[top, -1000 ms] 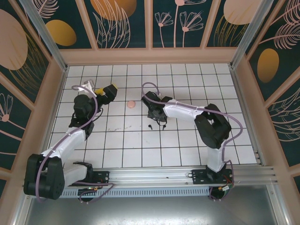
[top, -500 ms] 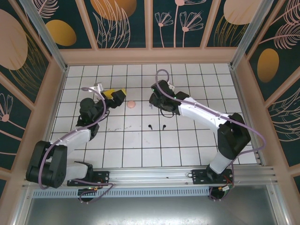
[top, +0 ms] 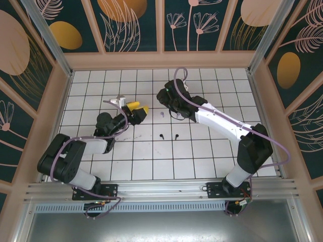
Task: Insert the wireless bluetooth earbuds into the charging case
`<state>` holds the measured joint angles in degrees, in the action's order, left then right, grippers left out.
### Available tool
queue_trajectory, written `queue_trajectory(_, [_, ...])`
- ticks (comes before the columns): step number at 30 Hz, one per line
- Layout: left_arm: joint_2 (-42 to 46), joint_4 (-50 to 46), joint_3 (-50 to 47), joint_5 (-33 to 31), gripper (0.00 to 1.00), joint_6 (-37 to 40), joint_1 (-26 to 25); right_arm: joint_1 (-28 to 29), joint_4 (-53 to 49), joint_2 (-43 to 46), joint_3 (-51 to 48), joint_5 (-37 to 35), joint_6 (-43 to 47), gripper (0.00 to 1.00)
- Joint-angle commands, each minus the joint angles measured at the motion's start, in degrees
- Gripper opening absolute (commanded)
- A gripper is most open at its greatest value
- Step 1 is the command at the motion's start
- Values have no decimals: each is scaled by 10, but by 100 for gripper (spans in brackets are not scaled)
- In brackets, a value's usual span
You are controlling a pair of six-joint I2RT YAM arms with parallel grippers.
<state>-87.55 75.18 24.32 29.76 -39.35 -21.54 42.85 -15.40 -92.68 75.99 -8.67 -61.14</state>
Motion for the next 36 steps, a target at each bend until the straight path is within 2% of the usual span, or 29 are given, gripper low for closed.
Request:
queue_trajectory(1, [-28,119,1,32,86,-33,-5,4,57,28,-19,9,-65,34])
queue_trajectory(10, [-76,169,9,8,57,-53,-18,20,72,8,-3,16,-94,33])
queue_trajectory(13, [-89,183,18,5,53,-61,-20,27,70,4,4,12,-97,33])
queue_trajectory(22, [-131,208,51,-4,49,-82,-33,37,67,-4,17,8,-96,33])
queue_trajectory(36, [-146,221,72,-16,49,-90,-47,43,61,-26,31,8,-91,32])
